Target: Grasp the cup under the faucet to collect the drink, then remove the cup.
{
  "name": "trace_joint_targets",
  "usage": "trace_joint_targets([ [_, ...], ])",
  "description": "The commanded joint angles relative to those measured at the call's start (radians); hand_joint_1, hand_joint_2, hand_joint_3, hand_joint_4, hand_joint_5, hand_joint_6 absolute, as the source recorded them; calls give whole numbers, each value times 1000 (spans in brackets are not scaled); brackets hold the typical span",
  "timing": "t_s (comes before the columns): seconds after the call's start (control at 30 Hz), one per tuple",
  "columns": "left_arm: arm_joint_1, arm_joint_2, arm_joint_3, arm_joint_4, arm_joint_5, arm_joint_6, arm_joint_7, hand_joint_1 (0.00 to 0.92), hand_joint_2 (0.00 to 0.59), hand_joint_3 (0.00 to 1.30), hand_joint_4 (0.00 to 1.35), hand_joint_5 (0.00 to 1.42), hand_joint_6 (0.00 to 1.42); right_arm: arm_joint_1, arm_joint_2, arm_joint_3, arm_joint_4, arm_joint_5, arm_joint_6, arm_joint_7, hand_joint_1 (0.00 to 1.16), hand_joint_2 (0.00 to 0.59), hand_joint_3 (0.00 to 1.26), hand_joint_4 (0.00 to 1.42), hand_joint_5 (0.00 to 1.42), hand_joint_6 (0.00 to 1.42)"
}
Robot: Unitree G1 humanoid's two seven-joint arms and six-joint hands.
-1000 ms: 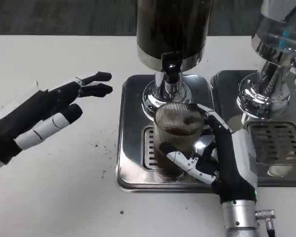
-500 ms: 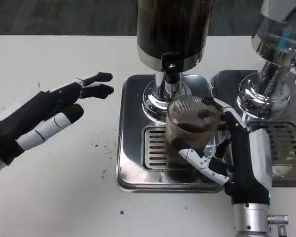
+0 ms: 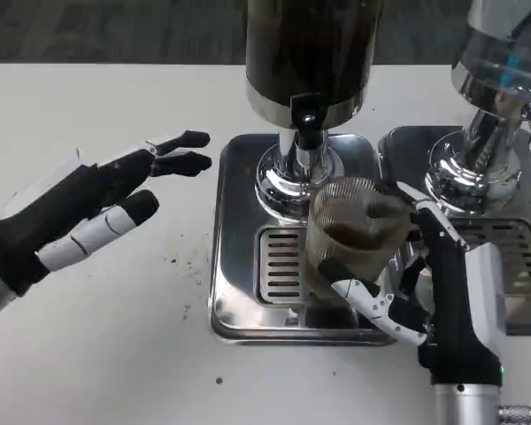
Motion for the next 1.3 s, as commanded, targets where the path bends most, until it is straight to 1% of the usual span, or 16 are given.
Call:
trace_joint_targets([
  [0.03,6,-1,-14,-32,21,-40,14,0,176,150,185,169,97,42,-6,-16,-89,8,-14,20,606,246,573,724,855,1193],
  [0.3,22,5,-22,-78,21,-64,20,0,177,150,178,168,94,126,-29,-33,-211,10,-10,82,611,252,585,735,865,1206],
  [0.57,50,25,-25,-120,24,-103,12,0,177,148,172,167,93,203,-37,-59,-313,14,-9,138,612,252,599,751,879,1210],
  [0.8,91,45,-36,-173,35,-171,13,0,177,147,153,156,93,256,-40,-77,-377,10,-20,166,612,252,601,753,883,1210],
  [1.03,127,61,-43,-223,36,-215,23,0,172,142,136,145,93,304,-40,-84,-440,6,-28,184,613,252,615,763,894,1225],
  [1.1,134,67,-43,-229,28,-220,24,0,173,138,129,133,93,311,-39,-84,-445,5,-27,187,613,252,615,763,895,1227],
  [1.3,137,79,-34,-233,22,-221,43,0,173,136,128,131,93,308,-37,-82,-419,2,-27,185,613,252,617,763,910,1245],
])
